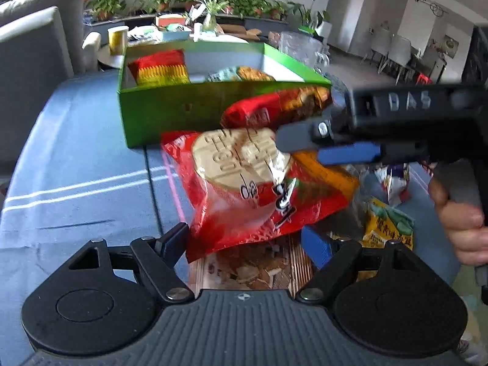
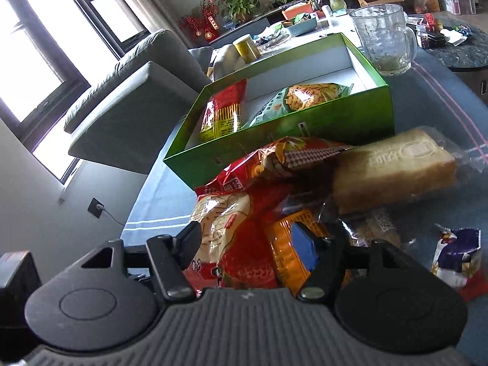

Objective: Organize snacks
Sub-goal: 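Move the right tool to the red round-biscuit bag and grasp it, then lift the red biscuit bag and carry it over the green box, then release the red biscuit bag into the box and withdraw the right tool, then grasp the red snack bag with white label using the right tool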

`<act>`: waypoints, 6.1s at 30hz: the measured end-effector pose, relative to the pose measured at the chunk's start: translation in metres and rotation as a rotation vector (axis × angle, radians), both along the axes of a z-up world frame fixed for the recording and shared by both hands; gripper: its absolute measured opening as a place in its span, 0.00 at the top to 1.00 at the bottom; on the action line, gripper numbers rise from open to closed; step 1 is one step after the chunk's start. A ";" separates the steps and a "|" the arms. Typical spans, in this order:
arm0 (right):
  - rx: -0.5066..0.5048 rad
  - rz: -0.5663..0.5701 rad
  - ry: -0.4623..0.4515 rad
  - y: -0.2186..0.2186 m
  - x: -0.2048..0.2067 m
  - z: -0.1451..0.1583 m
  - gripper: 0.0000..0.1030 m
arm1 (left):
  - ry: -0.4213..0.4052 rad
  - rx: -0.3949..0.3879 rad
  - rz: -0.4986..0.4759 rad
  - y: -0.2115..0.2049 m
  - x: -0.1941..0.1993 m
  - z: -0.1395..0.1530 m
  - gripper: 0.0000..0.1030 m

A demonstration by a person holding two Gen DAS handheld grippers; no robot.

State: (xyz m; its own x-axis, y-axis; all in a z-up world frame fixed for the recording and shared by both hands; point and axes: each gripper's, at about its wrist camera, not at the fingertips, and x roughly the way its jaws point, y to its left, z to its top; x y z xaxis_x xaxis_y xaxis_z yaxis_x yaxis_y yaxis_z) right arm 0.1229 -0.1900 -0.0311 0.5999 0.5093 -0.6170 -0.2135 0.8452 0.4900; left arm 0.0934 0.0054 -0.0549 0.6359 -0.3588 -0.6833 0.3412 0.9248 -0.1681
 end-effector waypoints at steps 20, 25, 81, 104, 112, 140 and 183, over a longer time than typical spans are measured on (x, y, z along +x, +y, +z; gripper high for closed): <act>0.072 0.006 0.045 -0.001 0.009 0.004 0.39 | 0.005 -0.125 0.119 0.029 0.040 -0.003 0.22; 0.077 0.034 0.050 0.009 0.010 0.007 0.39 | 0.027 -0.160 0.152 0.044 0.036 -0.008 0.20; 0.032 0.101 -0.153 0.056 -0.007 0.053 0.39 | -0.190 -0.160 0.069 0.020 0.000 0.067 0.26; 0.056 0.024 -0.239 0.016 0.058 0.072 0.39 | -0.218 -0.161 0.023 -0.024 0.093 0.091 0.27; 0.069 -0.014 -0.249 0.004 0.098 0.068 0.39 | -0.208 -0.162 0.019 -0.034 0.138 0.087 0.29; -0.062 -0.148 -0.204 -0.048 0.081 0.041 0.36 | -0.156 -0.114 0.124 -0.005 0.117 0.060 0.26; 0.040 0.212 0.057 0.038 0.037 -0.006 0.36 | 0.076 -0.246 0.213 0.090 0.024 -0.005 0.22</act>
